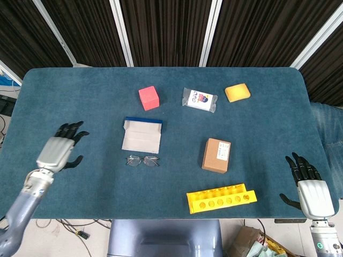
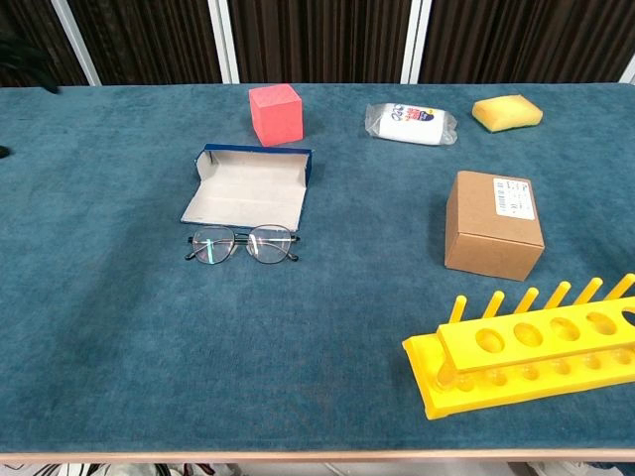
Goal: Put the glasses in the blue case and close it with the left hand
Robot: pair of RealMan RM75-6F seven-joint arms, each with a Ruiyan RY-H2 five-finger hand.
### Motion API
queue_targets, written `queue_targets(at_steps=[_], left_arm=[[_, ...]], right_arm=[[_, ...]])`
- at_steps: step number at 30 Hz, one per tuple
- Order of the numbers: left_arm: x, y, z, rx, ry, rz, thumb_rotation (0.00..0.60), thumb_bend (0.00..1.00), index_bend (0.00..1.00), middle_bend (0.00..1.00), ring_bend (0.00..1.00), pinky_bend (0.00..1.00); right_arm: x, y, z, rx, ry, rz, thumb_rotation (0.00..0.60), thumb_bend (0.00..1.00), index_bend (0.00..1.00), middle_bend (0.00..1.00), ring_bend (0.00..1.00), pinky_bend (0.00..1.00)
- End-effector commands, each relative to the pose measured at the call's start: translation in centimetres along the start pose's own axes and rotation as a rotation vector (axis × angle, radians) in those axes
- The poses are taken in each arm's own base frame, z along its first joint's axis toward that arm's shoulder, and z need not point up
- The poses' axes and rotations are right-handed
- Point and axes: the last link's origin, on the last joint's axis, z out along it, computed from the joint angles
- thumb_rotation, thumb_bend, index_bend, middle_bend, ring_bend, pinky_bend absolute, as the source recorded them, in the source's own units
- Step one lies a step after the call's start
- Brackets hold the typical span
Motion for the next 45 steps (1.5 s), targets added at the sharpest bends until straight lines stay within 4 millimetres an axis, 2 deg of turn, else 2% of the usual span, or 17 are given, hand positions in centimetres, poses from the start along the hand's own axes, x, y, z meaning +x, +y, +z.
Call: queue_targets(at_steps=[1, 6, 13, 17, 28, 32, 39, 45], left_arm=[[-0.9, 3.8, 3.3, -0.045, -0.051, -0.011, 0.6, 0.39, 0.23, 0.0, 0.0, 0.0], [-2.7, 6.5, 5.5, -0.039, -0.086, -0.024, 0.6, 0.41, 0.26, 0.0, 0.0, 0.0], [-4.6, 9.7, 6.6, -0.055, -0.099, -0.008, 0.6, 0.44, 0.32, 0.01, 0.0, 0.0], [-5.8, 10.7, 7.3, -0.034, -0.099, -0.013, 0.6, 0.44, 0.37, 0.02, 0.0, 0.0], [-8.9, 12.5, 8.8, 0.004, -0.102, -0.066, 0.6, 0.44, 0.45, 0.04, 0.0, 0.0], [-9.4, 12.9, 9.1, 0.009, -0.096, -0.064, 0.6, 0.42, 0.45, 0.05, 0.0, 0.0], [-10.0, 13.5, 9.0, 0.0, -0.094, -0.052, 0.6, 0.31, 0.45, 0.05, 0.0, 0.0], [-10.4, 13.9, 8.9, -0.002, -0.087, -0.048, 0.6, 0.3, 0.47, 0.06, 0.0, 0.0]], right_arm=[[0.0, -0.1, 0.0, 0.001, -0.003, 0.0, 0.6, 0.08, 0.0, 0.0, 0.09, 0.19], [-0.1, -0.1, 0.0, 0.002, -0.008, 0.001, 0.6, 0.08, 0.0, 0.0, 0.09, 0.19], [-0.1, 0.1, 0.1, -0.018, -0.017, 0.019, 0.6, 0.08, 0.0, 0.0, 0.09, 0.19], [0.0, 0.2, 0.1, -0.026, -0.021, 0.018, 0.6, 0.08, 0.0, 0.0, 0.09, 0.19], [0.1, 0.3, 0.3, -0.034, -0.024, 0.025, 0.6, 0.08, 0.0, 0.0, 0.09, 0.19], [0.1, 0.3, 0.3, -0.034, -0.024, 0.027, 0.6, 0.08, 0.0, 0.0, 0.09, 0.19], [0.1, 0.3, 0.4, -0.033, -0.025, 0.03, 0.6, 0.08, 0.0, 0.0, 0.09, 0.19], [0.2, 0.4, 0.4, -0.037, -0.024, 0.033, 0.6, 0.08, 0.0, 0.0, 0.09, 0.19]])
